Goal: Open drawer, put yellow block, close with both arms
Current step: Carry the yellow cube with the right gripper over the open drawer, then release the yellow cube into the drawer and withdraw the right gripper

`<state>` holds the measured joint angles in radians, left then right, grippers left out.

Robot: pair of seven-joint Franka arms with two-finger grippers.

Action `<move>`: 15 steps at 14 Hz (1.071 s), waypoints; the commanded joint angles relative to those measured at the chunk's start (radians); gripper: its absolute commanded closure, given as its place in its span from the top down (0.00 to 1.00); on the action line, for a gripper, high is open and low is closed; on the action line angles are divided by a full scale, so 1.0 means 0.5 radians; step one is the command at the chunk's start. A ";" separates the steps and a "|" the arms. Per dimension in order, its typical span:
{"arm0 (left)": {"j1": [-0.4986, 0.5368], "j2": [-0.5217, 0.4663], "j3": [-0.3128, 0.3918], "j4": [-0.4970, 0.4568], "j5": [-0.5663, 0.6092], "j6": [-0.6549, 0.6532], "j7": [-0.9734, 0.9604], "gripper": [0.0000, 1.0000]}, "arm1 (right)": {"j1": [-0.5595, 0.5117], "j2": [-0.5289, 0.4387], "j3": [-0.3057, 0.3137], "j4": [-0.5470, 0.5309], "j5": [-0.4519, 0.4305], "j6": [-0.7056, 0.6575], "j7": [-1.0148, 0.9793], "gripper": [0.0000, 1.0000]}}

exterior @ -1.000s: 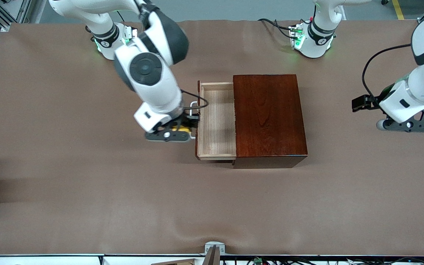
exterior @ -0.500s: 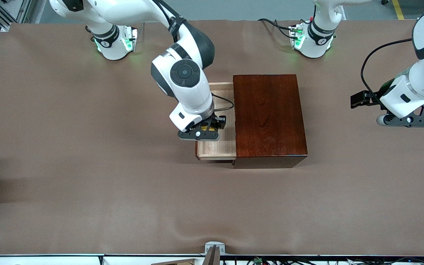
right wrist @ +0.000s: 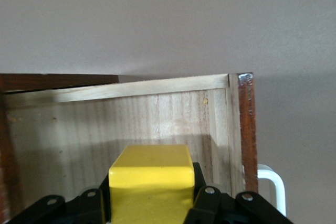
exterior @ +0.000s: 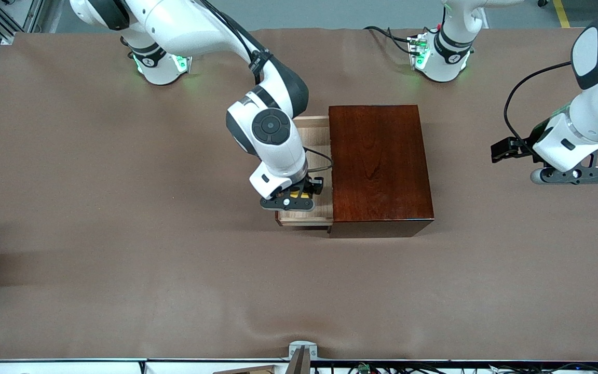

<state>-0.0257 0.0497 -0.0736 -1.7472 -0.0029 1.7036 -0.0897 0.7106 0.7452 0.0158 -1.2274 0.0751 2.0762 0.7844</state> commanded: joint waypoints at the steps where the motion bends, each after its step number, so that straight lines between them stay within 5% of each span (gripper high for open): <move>1: 0.008 -0.096 -0.006 0.015 -0.028 0.041 -0.032 1.00 | 0.033 0.031 -0.022 0.043 0.046 -0.004 0.042 0.00; 3: 0.008 -0.093 -0.006 0.144 -0.028 0.035 -0.029 1.00 | 0.039 0.034 -0.022 0.031 0.080 -0.004 0.042 0.03; 4: 0.008 -0.090 -0.006 0.156 -0.028 0.032 -0.026 1.00 | 0.036 0.034 -0.025 0.028 0.116 -0.007 0.039 0.61; 5: 0.005 -0.090 -0.006 0.156 -0.028 0.020 -0.023 1.00 | 0.036 0.031 -0.025 0.028 0.156 -0.011 0.042 1.00; 11: -0.007 -0.081 -0.009 0.141 -0.028 0.011 -0.029 1.00 | 0.012 -0.055 -0.022 0.129 0.181 -0.310 0.112 1.00; 15: -0.013 -0.063 -0.009 0.141 -0.028 -0.051 -0.145 1.00 | -0.086 -0.302 -0.028 0.197 0.187 -0.572 0.103 1.00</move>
<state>-0.0287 0.0168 -0.0773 -1.6798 -0.0030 1.6922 -0.1221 0.7034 0.6817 -0.0041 -1.1167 0.1472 1.8485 0.8273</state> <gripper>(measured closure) 0.000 0.000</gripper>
